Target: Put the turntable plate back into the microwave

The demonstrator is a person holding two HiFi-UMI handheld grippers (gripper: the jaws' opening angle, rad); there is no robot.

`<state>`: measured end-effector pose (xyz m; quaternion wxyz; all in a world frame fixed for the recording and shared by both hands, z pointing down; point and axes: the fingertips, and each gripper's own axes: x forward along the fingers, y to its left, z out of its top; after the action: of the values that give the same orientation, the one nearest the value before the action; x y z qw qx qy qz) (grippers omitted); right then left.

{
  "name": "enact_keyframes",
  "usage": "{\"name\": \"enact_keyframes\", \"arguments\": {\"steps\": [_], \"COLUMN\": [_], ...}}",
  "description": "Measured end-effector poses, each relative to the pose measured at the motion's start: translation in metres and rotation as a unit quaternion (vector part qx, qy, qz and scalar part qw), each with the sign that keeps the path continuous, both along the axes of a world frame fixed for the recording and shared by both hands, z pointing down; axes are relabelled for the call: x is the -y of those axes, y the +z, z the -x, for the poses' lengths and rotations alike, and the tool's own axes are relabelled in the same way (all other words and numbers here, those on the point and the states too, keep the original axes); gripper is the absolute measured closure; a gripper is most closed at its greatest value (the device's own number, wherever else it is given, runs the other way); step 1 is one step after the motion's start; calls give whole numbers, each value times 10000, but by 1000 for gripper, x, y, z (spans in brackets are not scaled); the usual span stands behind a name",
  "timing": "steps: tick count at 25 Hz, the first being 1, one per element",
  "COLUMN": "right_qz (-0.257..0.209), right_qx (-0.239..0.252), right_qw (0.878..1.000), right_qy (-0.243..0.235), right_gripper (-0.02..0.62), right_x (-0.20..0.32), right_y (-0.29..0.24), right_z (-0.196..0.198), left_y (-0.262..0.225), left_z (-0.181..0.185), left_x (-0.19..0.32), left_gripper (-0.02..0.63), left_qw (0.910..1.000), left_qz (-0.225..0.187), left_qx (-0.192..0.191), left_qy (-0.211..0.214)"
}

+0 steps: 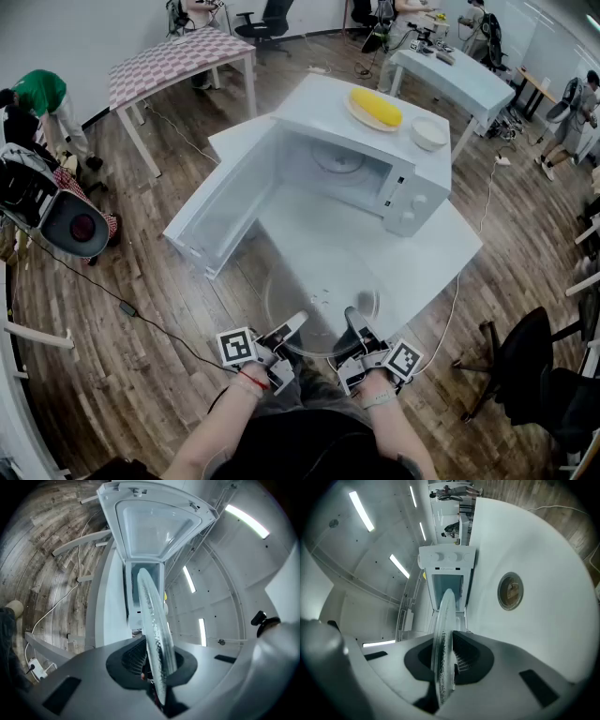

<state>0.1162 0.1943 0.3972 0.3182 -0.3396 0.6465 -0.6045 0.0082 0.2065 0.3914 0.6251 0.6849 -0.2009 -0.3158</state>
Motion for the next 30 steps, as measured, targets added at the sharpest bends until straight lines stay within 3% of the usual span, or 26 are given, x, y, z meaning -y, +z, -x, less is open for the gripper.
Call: {"name": "enact_keyframes", "arguments": {"steps": [16,30], "right_qz": [49,168], "right_qx": [168,281], "right_qw": [9998,9994], "right_qy": [-84,59], "right_gripper": [555,555], "right_x": [14,75], "right_y": [8,19], "right_z": [3,8], "left_y": [6,15], "left_z": [1,8], "left_x": [13,75], "left_gripper": [574,574], "left_qw": [9999,9993], "left_qz": [60,176], "left_qx": [120,338], "left_qy": [-59,0]}}
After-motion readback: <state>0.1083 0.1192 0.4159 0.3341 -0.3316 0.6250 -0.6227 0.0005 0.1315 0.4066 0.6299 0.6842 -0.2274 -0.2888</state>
